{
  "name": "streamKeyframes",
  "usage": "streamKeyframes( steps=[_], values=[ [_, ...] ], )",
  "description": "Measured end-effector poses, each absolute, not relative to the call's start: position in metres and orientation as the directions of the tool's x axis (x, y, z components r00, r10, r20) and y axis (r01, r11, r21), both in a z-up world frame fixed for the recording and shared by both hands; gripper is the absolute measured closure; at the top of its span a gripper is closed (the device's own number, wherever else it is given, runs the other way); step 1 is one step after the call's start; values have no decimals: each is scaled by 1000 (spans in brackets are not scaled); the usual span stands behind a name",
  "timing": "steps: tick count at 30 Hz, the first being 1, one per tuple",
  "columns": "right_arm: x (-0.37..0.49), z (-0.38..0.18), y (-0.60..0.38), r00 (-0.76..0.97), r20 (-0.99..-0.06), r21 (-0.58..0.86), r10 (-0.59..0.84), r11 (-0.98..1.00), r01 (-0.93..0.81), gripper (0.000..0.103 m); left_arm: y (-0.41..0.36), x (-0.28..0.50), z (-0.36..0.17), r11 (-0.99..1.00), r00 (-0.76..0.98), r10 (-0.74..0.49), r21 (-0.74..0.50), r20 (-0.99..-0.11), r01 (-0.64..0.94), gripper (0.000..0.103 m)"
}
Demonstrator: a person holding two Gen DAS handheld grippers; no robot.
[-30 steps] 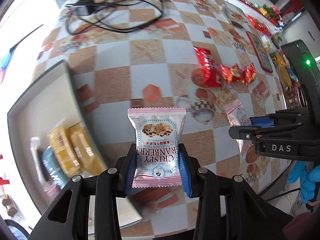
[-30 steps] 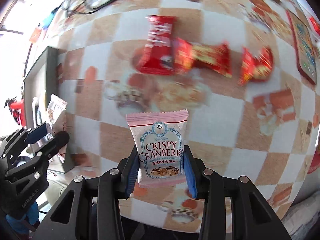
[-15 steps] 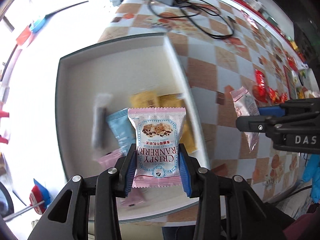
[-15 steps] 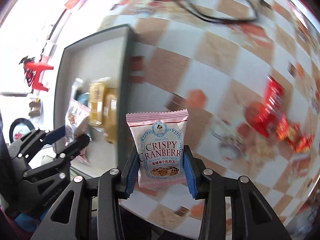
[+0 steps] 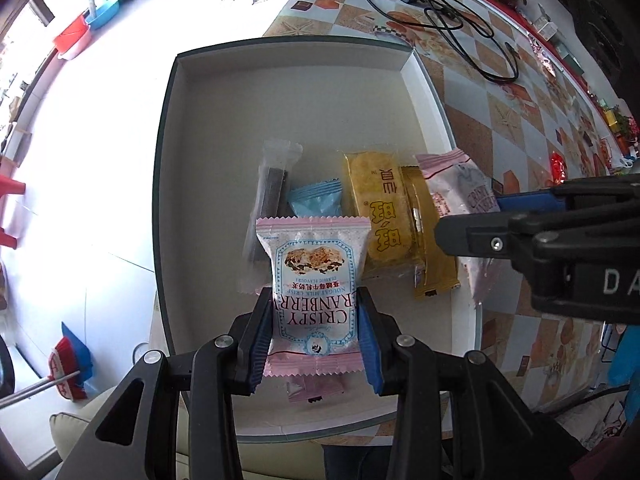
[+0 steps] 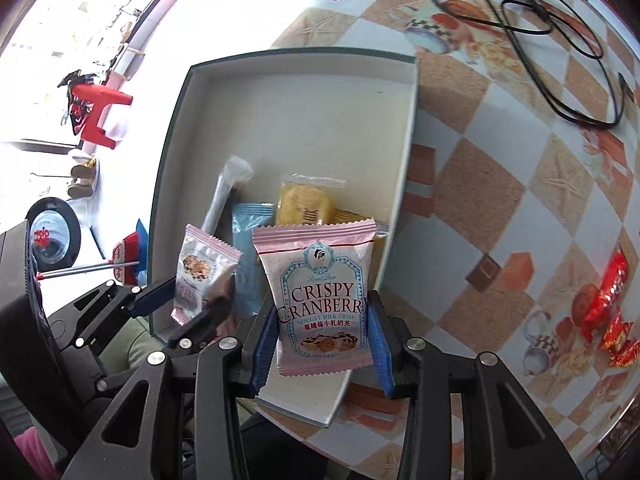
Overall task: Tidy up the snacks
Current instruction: 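Carry both Crispy Cranberry packets over the white box with both tools, then lower both packets into the box and open both tools, then move both tools back toward the red candies on the table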
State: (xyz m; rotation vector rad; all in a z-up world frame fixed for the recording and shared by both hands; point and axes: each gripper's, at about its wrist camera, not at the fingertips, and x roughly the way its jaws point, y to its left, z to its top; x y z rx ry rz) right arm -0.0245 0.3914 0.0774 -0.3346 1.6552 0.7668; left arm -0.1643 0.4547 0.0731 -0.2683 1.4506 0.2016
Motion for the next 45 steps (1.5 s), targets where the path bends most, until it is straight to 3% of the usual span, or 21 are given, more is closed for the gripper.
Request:
streamKeyframes(
  steps=[3, 5, 6, 7, 9, 16, 18, 31, 45],
  values=[
    [-30, 75, 397, -255, -950, 302, 179, 731, -611, 59, 451, -164, 74, 958, 114, -28, -59, -993, -280, 51],
    [-31, 73, 397, -271, -947, 308, 173, 728, -612, 59, 448, -164, 77, 963, 121, -7, -40, -993, -267, 27],
    [-31, 75, 395, -275, -946, 309, 170, 729, -611, 59, 446, -164, 79, 965, 126, 3, -30, -992, -260, 24],
    [-32, 74, 396, -277, -946, 307, 166, 731, -610, 57, 445, -164, 80, 967, 128, 8, -25, -992, -254, 23],
    [-33, 71, 398, -266, -949, 299, 166, 739, -604, 24, 441, -162, 78, 970, 107, 25, -1, -994, -242, 23],
    [-23, 69, 367, -242, -958, 267, 155, 792, -549, 21, 433, -157, 76, 972, 66, 20, 4, -998, -234, 23],
    [-19, 67, 348, -227, -962, 250, 150, 818, -519, 0, 428, -153, 77, 975, 65, 36, 21, -997, -219, 23],
    [-11, 31, 234, -266, -960, 162, 85, 946, -280, 1, 377, -117, 90, 993, 53, 62, 56, -997, -106, 23],
    [-19, 4, 90, -325, -932, 150, 163, 986, 67, 1, 293, -64, 91, 997, 44, 45, 48, -998, 62, 22]
  ],
)
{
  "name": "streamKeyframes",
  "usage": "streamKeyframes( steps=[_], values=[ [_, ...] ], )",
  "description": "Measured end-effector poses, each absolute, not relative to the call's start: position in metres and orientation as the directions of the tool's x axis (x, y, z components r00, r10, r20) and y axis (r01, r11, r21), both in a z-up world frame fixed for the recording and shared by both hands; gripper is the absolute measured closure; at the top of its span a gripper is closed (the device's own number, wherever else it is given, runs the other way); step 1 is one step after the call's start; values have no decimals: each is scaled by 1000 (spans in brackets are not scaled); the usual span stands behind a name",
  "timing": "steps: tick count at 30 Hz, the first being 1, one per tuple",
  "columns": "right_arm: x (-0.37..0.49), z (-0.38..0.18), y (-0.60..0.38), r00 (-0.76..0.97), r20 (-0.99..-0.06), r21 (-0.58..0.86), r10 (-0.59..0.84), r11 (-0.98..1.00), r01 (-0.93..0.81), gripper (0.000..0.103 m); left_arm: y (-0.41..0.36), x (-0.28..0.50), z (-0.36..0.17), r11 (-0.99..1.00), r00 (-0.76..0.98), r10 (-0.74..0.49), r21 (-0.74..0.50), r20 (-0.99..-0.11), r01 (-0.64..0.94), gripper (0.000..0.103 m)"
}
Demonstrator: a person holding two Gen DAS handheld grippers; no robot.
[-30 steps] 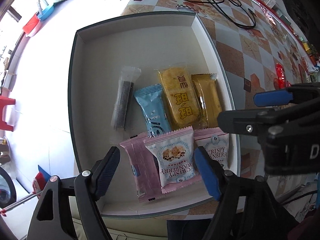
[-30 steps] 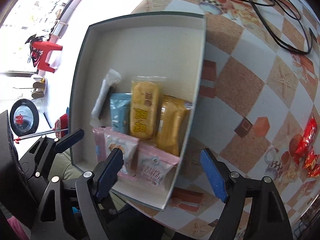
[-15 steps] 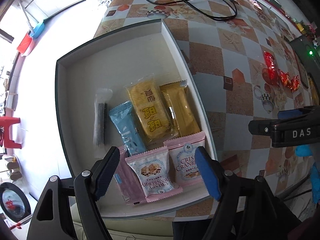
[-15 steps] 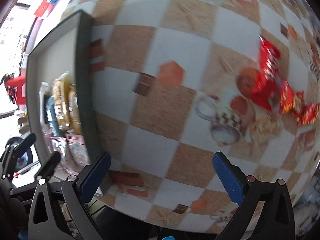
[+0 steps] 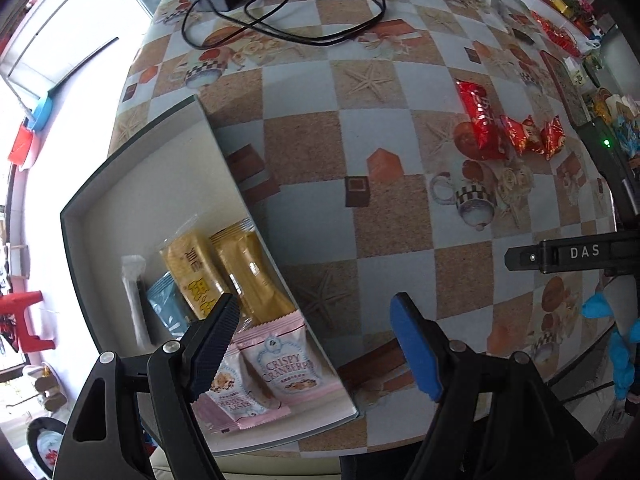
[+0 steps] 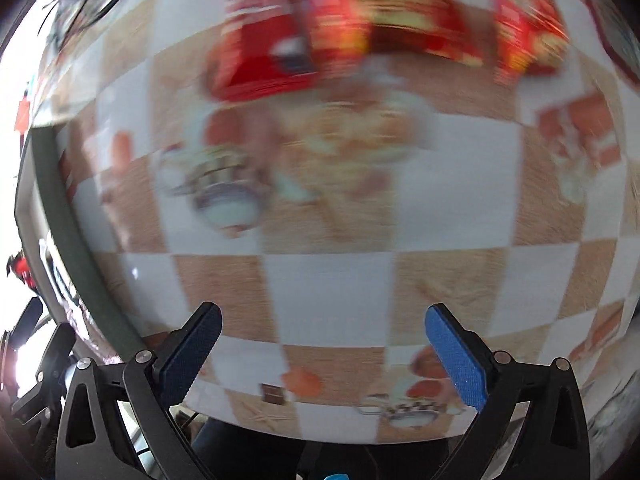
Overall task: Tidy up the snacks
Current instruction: 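Move both tools back toward the red candies on the table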
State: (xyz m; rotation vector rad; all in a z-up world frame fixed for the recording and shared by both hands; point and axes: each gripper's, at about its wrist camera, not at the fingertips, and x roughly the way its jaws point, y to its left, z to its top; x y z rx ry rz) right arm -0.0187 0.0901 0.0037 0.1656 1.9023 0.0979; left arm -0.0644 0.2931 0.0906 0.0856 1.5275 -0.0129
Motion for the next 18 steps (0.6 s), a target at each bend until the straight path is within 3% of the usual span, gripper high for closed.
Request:
streamKeyframes(
  steps=[18],
  values=[
    [24, 10, -64, -182, -947, 174, 267, 896, 410, 1, 199, 34, 58, 992, 4, 26, 27, -1000, 120, 22]
  ],
)
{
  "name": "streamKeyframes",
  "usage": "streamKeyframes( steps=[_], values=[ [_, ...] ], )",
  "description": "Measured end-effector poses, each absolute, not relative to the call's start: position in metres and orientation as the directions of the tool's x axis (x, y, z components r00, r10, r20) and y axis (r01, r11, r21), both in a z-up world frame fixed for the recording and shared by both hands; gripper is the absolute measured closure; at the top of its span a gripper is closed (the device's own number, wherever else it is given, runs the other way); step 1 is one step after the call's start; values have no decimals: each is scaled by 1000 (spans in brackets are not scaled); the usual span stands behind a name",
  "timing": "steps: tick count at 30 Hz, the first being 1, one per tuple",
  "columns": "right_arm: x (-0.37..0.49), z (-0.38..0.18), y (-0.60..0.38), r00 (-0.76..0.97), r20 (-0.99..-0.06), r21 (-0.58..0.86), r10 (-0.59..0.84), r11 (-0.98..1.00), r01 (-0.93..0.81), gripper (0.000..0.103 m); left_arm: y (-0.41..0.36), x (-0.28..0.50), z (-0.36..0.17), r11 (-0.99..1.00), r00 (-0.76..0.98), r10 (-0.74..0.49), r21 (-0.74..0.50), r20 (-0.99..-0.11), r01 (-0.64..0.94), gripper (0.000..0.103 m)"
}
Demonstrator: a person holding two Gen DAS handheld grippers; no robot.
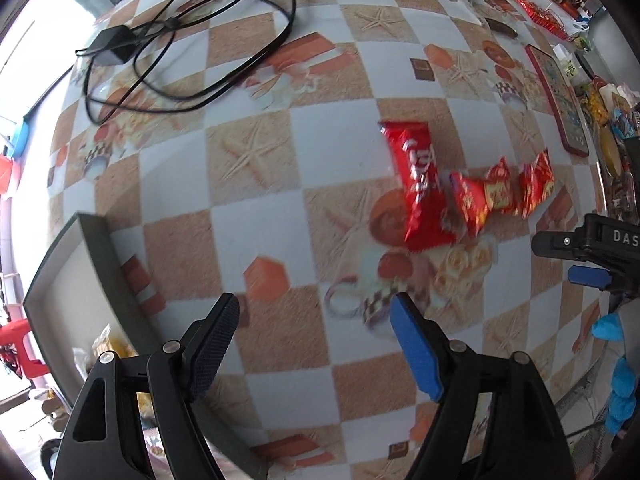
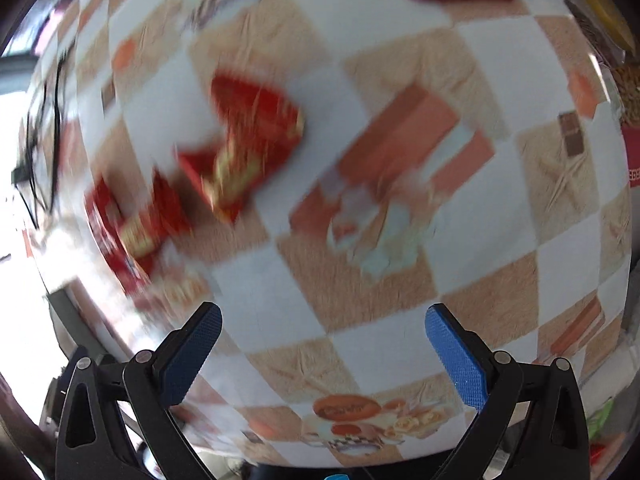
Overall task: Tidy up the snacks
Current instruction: 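Move both tools back toward the red candies on the table, then grasp the red bar with the left tool while the right tool grasps a red candy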
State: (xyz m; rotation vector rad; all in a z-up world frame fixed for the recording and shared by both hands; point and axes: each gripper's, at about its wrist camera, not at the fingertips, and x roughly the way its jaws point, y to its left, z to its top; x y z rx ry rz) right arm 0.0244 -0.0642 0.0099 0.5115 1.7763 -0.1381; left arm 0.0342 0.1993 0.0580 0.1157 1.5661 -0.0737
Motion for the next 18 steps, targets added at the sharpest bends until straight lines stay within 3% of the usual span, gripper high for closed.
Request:
streamKeyframes(
  steps=[11, 18],
  values=[
    [75, 19, -98, -69, -942, 252, 328, 830, 497, 1, 164, 97, 46, 995, 16, -34, -32, -999, 98, 22],
    [118, 11, -94, -67, -954, 220, 293, 834, 506, 1, 144, 128, 26, 995, -8, 5, 4, -1000, 102, 22]
  ],
)
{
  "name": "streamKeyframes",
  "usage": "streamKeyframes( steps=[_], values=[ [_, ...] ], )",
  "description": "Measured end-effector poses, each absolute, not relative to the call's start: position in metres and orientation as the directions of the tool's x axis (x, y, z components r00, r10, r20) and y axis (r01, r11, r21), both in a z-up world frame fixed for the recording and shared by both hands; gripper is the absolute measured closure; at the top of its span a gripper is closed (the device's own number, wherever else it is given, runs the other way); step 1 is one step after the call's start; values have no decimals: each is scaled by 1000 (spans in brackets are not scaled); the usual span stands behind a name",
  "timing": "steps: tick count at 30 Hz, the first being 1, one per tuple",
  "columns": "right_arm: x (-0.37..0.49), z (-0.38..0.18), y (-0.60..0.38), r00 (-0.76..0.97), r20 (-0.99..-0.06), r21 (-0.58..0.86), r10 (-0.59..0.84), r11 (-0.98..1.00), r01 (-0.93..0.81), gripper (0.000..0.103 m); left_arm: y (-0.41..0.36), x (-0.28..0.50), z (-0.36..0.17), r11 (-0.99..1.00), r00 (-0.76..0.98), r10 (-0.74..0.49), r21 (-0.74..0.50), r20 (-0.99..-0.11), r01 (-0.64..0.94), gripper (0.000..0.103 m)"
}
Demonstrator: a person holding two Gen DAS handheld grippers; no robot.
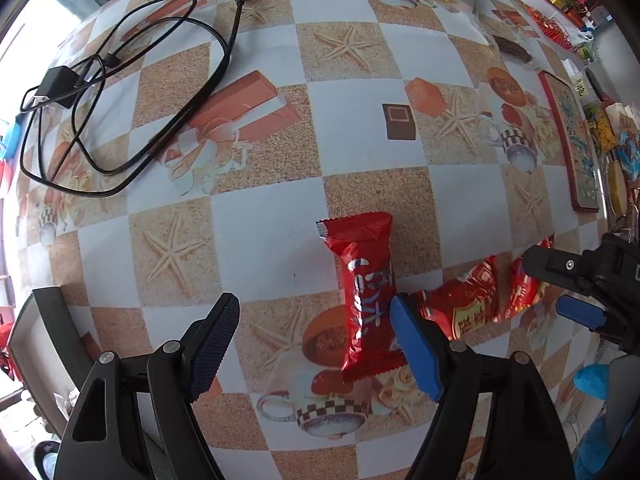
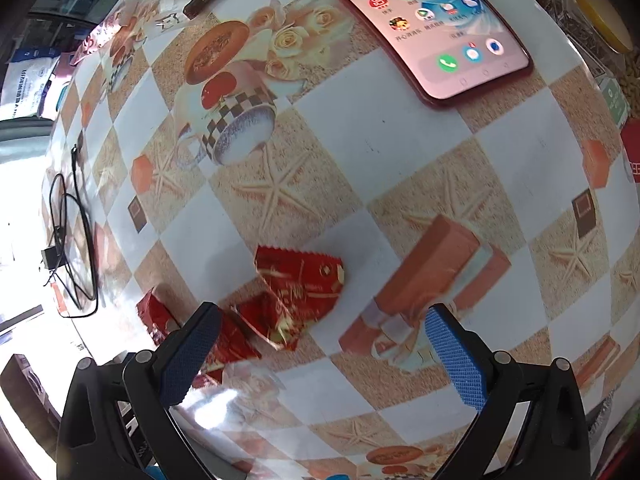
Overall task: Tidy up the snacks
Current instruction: 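Grasp the red bar with the left tool while the right tool grasps a red candy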
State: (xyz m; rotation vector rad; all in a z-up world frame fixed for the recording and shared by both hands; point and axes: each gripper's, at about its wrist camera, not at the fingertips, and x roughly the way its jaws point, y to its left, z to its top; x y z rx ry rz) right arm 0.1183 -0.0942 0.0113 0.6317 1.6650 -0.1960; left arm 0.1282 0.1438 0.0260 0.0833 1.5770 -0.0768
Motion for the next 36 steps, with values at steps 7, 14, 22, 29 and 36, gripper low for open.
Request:
streamKeyframes(
  steps=[7, 14, 22, 29, 36],
  values=[
    [131, -1, -75, -67, -974, 157, 218, 852, 499, 1, 129, 146, 9, 993, -7, 60, 59, -998, 102, 22],
    [140, -11, -39, -116, -986, 71, 123, 923, 379, 1, 144, 146, -8, 994, 12, 58, 58, -998, 88, 16],
    [143, -15, -28, -127, -990, 9, 53, 947, 323, 0, 165, 122, -5, 997, 5, 37, 37, -999, 63, 16],
    [115, 4, -89, -129, -989, 12, 65, 926, 377, 0, 166, 114, -2, 998, -6, 34, 34, -999, 52, 16],
    [80, -4, -104, -127, -990, 13, 64, 929, 369, 0, 173, 95, -2, 997, -12, 32, 31, -999, 76, 16]
  ],
)
